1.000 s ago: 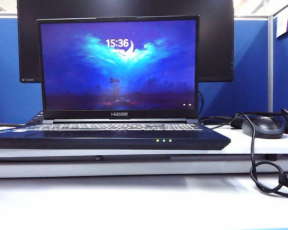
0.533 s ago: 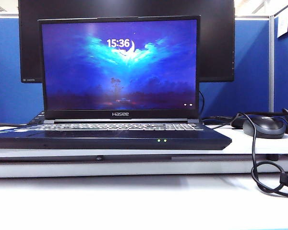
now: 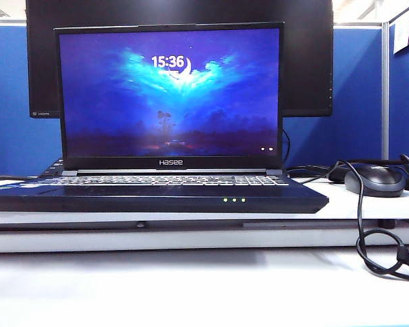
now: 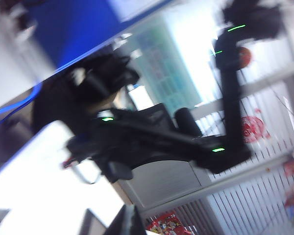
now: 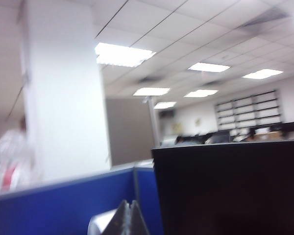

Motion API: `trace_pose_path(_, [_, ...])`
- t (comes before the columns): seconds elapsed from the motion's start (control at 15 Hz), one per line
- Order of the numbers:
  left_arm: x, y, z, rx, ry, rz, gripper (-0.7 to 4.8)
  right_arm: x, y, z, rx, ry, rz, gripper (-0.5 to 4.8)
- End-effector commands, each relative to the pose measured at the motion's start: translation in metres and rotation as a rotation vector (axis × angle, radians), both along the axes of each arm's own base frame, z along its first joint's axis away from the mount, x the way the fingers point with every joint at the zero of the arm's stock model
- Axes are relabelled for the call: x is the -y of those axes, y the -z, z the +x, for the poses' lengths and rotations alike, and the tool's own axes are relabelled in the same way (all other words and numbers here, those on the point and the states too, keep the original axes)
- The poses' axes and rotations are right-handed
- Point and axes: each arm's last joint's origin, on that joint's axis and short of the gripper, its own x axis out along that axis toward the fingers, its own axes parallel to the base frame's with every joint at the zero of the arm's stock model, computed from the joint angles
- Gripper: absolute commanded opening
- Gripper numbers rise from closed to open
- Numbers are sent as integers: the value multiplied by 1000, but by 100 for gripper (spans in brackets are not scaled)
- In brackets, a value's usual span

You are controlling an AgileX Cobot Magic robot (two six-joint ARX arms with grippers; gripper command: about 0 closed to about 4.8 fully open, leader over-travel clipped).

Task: Close the lid of the black laptop.

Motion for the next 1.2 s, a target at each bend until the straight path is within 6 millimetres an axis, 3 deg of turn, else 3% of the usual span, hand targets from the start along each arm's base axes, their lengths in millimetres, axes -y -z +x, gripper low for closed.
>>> trace_pose_path(0.07, [8, 13, 24, 8, -3, 59, -5, -8, -17, 48, -107, -140, -134, -1])
trace_pose_path(0.2, [14, 31, 46, -47, -51, 126, -5, -16, -19, 89, -189, -182, -173, -1])
trace_pose_path(0.33, [20, 52, 62, -97, -136, 220, -5, -19, -10, 132, -234, -106, -189, -1])
trace_pose_path(0.53, [35, 72, 68, -99, -118, 322, -5, -22, 23, 187, -302, -12, -230, -1])
trace_pose_path(0.6, [43, 78, 68, -70, -114, 373, -5, -25, 45, 212, -323, 9, -285, -1])
trace_pose_path(0.8, [45, 86, 71, -80, -194, 446, -5, -32, 75, 241, -425, -19, -295, -1])
trace_pose_path(1.2, [41, 88, 79, -21, -446, 573, -5, -43, 80, 244, -384, 32, -353, -1])
